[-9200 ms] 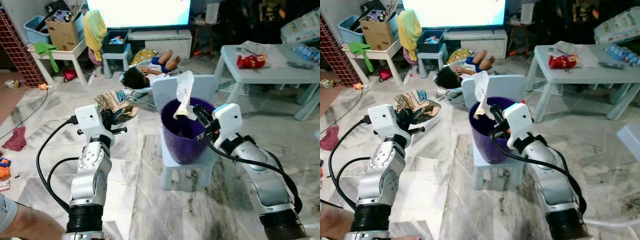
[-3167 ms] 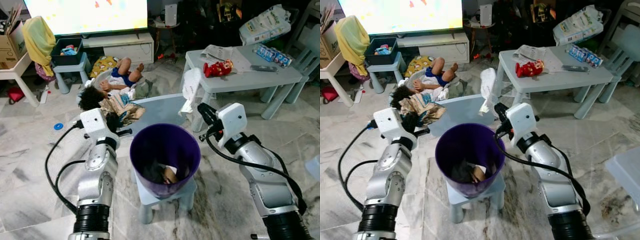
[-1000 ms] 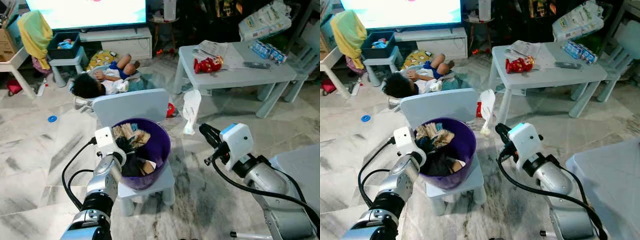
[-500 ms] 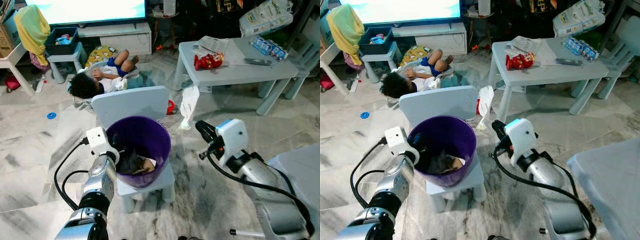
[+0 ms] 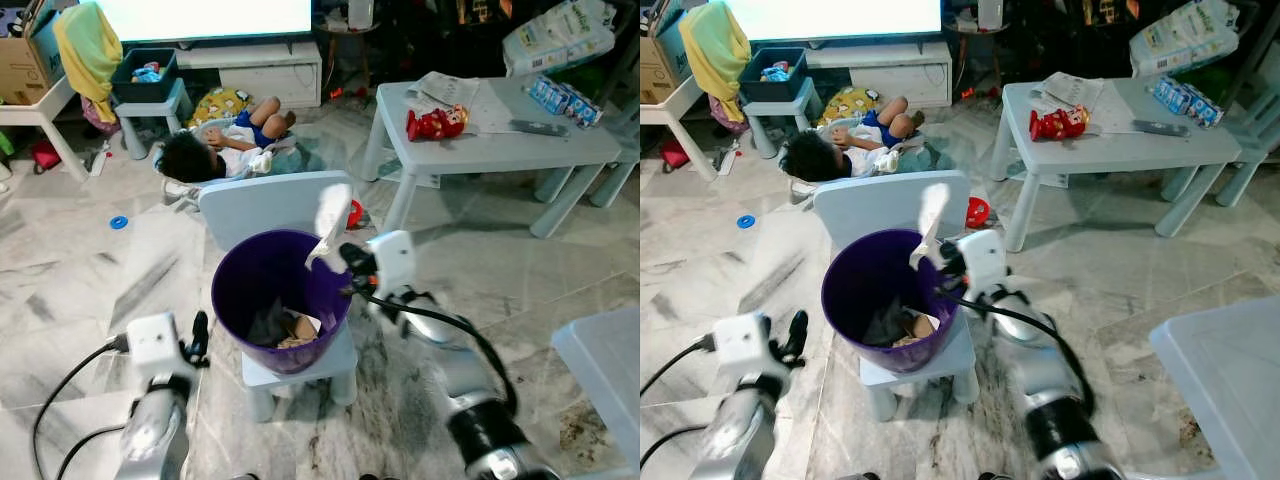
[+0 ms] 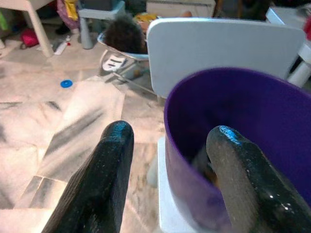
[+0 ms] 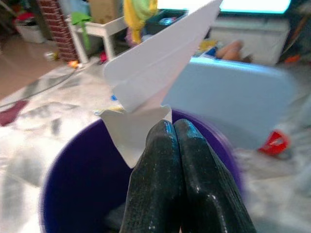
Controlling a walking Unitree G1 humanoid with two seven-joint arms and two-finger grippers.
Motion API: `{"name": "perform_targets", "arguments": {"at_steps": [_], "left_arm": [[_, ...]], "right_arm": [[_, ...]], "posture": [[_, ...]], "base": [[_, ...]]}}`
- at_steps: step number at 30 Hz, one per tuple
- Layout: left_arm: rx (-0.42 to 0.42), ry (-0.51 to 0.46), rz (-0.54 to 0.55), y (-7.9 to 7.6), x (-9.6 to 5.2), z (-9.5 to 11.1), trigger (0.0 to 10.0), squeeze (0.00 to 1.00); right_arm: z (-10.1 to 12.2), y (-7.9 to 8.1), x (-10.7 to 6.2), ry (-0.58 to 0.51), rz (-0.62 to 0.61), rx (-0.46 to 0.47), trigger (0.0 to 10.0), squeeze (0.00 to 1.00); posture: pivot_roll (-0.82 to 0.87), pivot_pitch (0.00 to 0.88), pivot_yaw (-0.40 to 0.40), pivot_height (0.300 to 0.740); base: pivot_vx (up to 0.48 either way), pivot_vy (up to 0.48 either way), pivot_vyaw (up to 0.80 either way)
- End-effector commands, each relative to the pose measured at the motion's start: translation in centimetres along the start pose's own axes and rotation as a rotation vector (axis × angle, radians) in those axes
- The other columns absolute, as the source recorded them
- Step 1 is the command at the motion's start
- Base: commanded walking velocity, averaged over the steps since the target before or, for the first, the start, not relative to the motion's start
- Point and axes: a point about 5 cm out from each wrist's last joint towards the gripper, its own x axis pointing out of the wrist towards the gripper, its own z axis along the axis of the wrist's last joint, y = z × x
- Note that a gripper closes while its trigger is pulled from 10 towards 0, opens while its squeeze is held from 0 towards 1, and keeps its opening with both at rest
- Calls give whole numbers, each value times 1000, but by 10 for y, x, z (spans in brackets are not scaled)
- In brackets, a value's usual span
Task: Picking trash to rubbish bin
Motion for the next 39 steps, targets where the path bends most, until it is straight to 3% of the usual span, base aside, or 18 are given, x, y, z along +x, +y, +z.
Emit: {"name": "perform_targets", "arguments": {"at_steps": [1, 3, 4, 5, 6, 14, 21, 24, 26, 28, 29, 31, 32, 35, 39], "left_arm": [[24, 4, -19, 0, -5, 6, 10000, 0], [28, 17, -10, 3, -8, 6, 10000, 0], [31, 24, -9, 3, -11, 8, 10000, 0], [32, 27, -9, 3, -11, 8, 10000, 0], [33, 30, -14, 2, -12, 9, 10000, 0], [19, 61, -55, -5, -16, 13, 10000, 0], [11, 72, -76, -8, -10, 17, 10000, 0], [2, 37, -92, -16, 1, 25, 10000, 0], [10, -4, -125, -25, 11, 35, 10000, 0], [12, -9, -130, -26, 12, 36, 10000, 0], [11, -47, -146, -33, 22, 47, 10000, 0], [6, -84, -159, -39, 32, 58, 10000, 0], [6, -84, -159, -39, 32, 58, 10000, 0], [-10, -129, -179, -47, 44, 72, 10000, 0], [-12, -169, -193, -54, 54, 83, 10000, 0]], "right_arm": [[-10, 6, 3, 26, 7, 35, 10000, 0], [-15, 13, 5, 41, 25, 47, 10000, 0], [-19, 21, 8, 46, 47, 57, 10000, 459], [-20, 23, 9, 46, 51, 59, 10000, 459], [-21, 27, 10, 46, 62, 58, 10000, 1000], [-21, 34, 16, 18, 67, 88, 10000, 1000], [-12, 20, 18, -17, 26, 80, 10000, 1000], [7, -2, 14, -110, 0, 36, 10000, 1000], [21, -21, 5, -179, -31, 5, 10000, 1000], [23, -23, 4, -188, -36, -2, 10000, 1000], [33, -39, -8, -233, -69, -16, 10000, 1000], [43, -53, -22, -271, -111, -35, 10000, 1000], [43, -53, -22, -271, -111, -35, 10000, 1000], [56, -67, -43, -310, -176, -67, 10000, 1000], [68, -75, -63, -336, -239, -84, 10000, 1000]], "posture": [[188, 117, -25, 740], [194, 119, -22, 740], [200, 122, -21, 740], [200, 122, -21, 740], [205, 123, -18, 740], [206, 123, -11, 740], [185, 122, -8, 740], [144, 102, 3, 740], [122, 95, 7, 740], [122, 95, 7, 740], [91, 90, 16, 740], [52, 84, 25, 740], [52, 84, 25, 740], [11, 78, 35, 740], [-26, 69, 44, 740]], "base": [[0, 0, 0], [0, 0, 0], [0, 0, 0], [0, 0, 0], [0, 0, 0], [0, 0, 0], [0, 0, 0], [0, 0, 0], [0, 0, 0], [0, 0, 0], [0, 0, 0], [0, 0, 0], [0, 0, 0], [0, 0, 0], [0, 0, 0]]}}
